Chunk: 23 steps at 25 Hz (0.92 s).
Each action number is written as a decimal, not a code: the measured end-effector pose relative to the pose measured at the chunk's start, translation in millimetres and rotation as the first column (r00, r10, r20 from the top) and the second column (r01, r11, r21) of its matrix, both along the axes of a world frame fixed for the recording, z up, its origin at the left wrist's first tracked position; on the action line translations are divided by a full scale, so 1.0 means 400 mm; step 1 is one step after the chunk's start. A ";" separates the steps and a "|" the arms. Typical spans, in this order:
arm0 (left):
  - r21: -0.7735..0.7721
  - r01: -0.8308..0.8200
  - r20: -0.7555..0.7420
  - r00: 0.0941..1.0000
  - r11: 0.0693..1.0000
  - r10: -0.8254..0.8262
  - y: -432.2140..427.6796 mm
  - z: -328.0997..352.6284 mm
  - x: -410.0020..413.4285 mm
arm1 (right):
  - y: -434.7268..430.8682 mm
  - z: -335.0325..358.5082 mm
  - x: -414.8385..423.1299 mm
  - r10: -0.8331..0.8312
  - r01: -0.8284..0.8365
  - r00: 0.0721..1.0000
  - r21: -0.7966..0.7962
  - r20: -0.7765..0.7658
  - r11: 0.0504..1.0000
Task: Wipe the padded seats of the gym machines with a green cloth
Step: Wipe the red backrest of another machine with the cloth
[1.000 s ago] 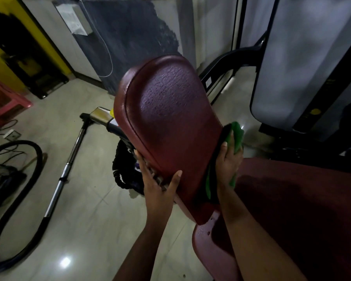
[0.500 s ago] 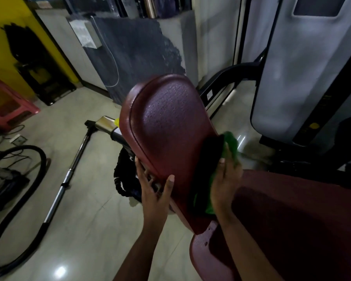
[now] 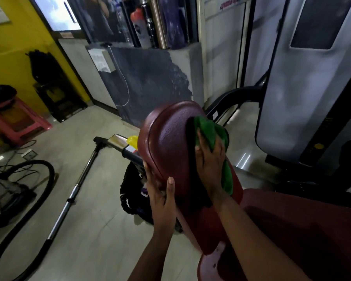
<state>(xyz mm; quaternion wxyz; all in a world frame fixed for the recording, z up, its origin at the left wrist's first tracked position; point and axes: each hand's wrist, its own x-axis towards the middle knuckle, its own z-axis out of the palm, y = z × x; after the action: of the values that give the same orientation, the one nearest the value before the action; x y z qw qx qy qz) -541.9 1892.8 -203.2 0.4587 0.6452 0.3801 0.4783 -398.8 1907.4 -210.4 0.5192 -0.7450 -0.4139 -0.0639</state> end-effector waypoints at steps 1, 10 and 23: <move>-0.001 -0.009 -0.003 1.000 1.000 0.009 -0.003 0.006 0.001 | 0.009 0.007 0.036 -0.025 0.026 0.998 0.021 -0.053 0.999; 0.013 -0.020 -0.060 0.998 1.000 0.021 0.013 -0.010 -0.017 | -0.001 0.128 -0.101 0.243 -0.274 0.864 0.006 0.442 0.962; -0.038 -0.019 -0.077 0.997 0.999 0.016 0.016 -0.021 -0.014 | 0.128 0.292 0.033 0.255 -0.252 0.826 -0.076 0.503 0.965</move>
<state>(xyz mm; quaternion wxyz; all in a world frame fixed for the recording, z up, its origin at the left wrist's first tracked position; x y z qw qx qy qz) -547.5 1899.3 -211.5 0.4517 0.6508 0.4124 0.4498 -385.5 1958.6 -93.7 0.3930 -0.6418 -0.6313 -0.1874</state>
